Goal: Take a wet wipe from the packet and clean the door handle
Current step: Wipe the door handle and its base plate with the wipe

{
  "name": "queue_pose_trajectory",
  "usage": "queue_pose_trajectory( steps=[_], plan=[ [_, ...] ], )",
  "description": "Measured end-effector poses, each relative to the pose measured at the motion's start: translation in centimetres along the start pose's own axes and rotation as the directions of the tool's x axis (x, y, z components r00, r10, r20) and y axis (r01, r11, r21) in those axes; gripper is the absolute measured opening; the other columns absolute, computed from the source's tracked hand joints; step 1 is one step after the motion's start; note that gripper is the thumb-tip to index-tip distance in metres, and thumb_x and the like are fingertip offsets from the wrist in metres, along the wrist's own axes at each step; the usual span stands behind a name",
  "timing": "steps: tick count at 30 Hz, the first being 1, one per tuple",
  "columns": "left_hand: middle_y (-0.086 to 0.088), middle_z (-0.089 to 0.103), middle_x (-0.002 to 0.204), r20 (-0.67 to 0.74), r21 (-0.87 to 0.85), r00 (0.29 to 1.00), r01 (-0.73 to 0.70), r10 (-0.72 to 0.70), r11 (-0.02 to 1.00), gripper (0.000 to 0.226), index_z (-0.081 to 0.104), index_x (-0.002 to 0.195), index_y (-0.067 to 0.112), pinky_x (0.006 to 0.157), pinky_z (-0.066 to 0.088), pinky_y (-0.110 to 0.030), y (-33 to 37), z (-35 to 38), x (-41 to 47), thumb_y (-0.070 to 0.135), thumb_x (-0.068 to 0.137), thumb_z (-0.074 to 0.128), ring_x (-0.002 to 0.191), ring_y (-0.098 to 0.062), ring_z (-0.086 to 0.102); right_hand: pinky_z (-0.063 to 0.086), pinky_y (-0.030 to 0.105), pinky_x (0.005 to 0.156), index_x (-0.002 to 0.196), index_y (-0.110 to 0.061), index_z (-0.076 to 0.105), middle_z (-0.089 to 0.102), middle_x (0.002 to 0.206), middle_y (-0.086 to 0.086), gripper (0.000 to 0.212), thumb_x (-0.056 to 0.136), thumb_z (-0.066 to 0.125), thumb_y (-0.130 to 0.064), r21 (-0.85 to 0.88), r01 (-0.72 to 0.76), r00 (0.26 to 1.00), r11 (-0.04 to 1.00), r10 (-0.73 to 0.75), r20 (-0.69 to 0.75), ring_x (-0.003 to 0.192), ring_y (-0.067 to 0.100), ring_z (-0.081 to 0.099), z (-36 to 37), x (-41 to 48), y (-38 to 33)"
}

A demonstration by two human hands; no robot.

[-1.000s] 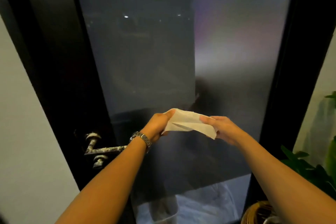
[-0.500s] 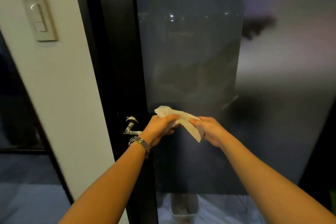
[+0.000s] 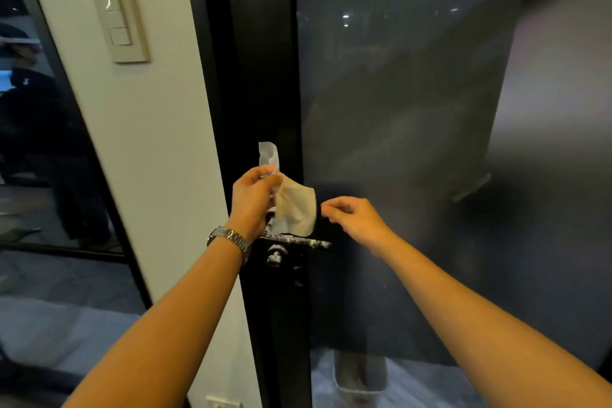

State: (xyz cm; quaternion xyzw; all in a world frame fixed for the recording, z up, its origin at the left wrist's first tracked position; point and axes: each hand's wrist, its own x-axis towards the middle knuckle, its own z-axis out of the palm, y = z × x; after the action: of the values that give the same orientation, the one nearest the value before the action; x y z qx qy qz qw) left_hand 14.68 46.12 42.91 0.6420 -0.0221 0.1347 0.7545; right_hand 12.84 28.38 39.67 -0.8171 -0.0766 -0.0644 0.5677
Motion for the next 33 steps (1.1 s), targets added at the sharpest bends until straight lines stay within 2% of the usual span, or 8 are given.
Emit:
queue_pose_trajectory(
  steps=[5,8,11,14,21,25,29,33],
  plan=[
    [-0.011,0.067,0.085,-0.001,0.502,0.971,-0.205,0.237,0.840,0.017,0.069,0.081,0.018,0.076,0.045,-0.032,0.6,-3.3,2.1,0.008,0.085,0.055,0.086,-0.023,0.060,0.043,0.018,0.094,0.121,-0.013,0.061,0.064,0.119,0.001,0.029,0.094,0.052,-0.011,-0.228,0.301,0.934,0.926,-0.334,-0.126,0.109,0.008,0.055,1.2,2.0,-1.7],
    [-0.015,0.068,0.106,0.145,0.716,0.952,-0.289,0.270,0.635,0.022,0.070,0.099,0.006,0.077,0.039,-0.019,-0.4,-4.5,2.9,0.003,0.086,0.053,0.100,-0.028,0.061,0.029,0.026,0.109,0.129,-0.015,0.055,0.053,0.136,0.000,0.035,0.095,0.046,-0.010,-0.557,0.465,0.829,0.688,-0.560,0.000,0.132,0.014,0.041,2.0,3.9,-2.2],
    [-0.015,0.067,0.109,0.294,0.774,0.925,-0.379,0.242,0.507,0.024,0.069,0.102,0.003,0.080,0.036,-0.016,-1.6,-5.2,4.1,0.000,0.087,0.050,0.101,-0.027,0.060,0.006,0.034,0.117,0.139,-0.017,0.044,0.032,0.152,-0.005,0.041,0.098,0.041,-0.011,-0.745,0.521,0.773,0.417,-0.601,0.204,0.145,0.013,0.017,2.8,5.9,-2.6],
    [-0.015,0.065,0.109,0.396,0.803,0.899,-0.438,0.186,0.404,0.023,0.067,0.101,0.000,0.090,0.040,-0.024,-2.9,-5.5,5.1,0.000,0.088,0.048,0.100,-0.024,0.059,-0.004,0.039,0.116,0.145,-0.018,0.032,0.018,0.157,-0.005,0.048,0.098,0.041,-0.009,-0.806,0.534,0.729,0.257,-0.622,0.285,0.147,0.015,0.003,3.4,7.8,-3.7],
    [-0.018,0.064,0.112,0.474,0.773,0.856,-0.517,0.207,0.369,0.026,0.066,0.105,0.001,0.096,0.047,-0.033,-6.1,-4.9,5.9,-0.003,0.085,0.049,0.103,-0.031,0.061,0.002,0.053,0.110,0.147,-0.024,0.024,0.018,0.158,0.001,0.057,0.094,0.042,-0.027,-0.878,0.475,0.607,-0.054,-0.703,0.372,0.145,0.022,0.005,4.1,12.7,-5.0],
    [-0.018,0.064,0.097,0.542,0.716,0.796,-0.606,0.271,0.346,0.019,0.068,0.093,-0.002,0.081,0.040,-0.020,-7.0,-5.5,6.8,-0.002,0.085,0.051,0.093,-0.031,0.060,0.006,0.056,0.112,0.147,-0.028,0.025,0.024,0.156,-0.001,0.052,0.097,0.038,-0.036,-0.912,0.403,0.548,-0.070,-0.780,0.302,0.145,0.025,0.012,5.4,13.9,-3.7],
    [-0.011,0.063,0.104,0.670,0.608,0.700,-0.708,0.247,0.360,0.025,0.068,0.104,0.004,0.087,0.032,-0.012,-6.9,-6.6,6.9,0.001,0.086,0.050,0.098,-0.019,0.054,0.005,0.054,0.114,0.142,-0.027,0.035,0.035,0.151,0.001,0.047,0.096,0.043,-0.031,-0.917,0.400,0.453,-0.004,-0.868,0.202,0.142,0.025,0.017,6.2,14.6,-2.9],
    [-0.020,0.066,0.088,0.542,0.678,0.799,-0.599,0.259,0.427,0.019,0.068,0.082,-0.005,0.075,0.038,-0.011,-7.2,-7.0,7.1,-0.005,0.084,0.050,0.082,-0.029,0.062,0.006,0.049,0.116,0.140,-0.026,0.042,0.040,0.148,0.001,0.046,0.094,0.043,-0.026,-0.924,0.383,0.387,-0.002,-0.907,0.163,0.140,0.024,0.022,6.7,15.3,-2.4]
  ],
)
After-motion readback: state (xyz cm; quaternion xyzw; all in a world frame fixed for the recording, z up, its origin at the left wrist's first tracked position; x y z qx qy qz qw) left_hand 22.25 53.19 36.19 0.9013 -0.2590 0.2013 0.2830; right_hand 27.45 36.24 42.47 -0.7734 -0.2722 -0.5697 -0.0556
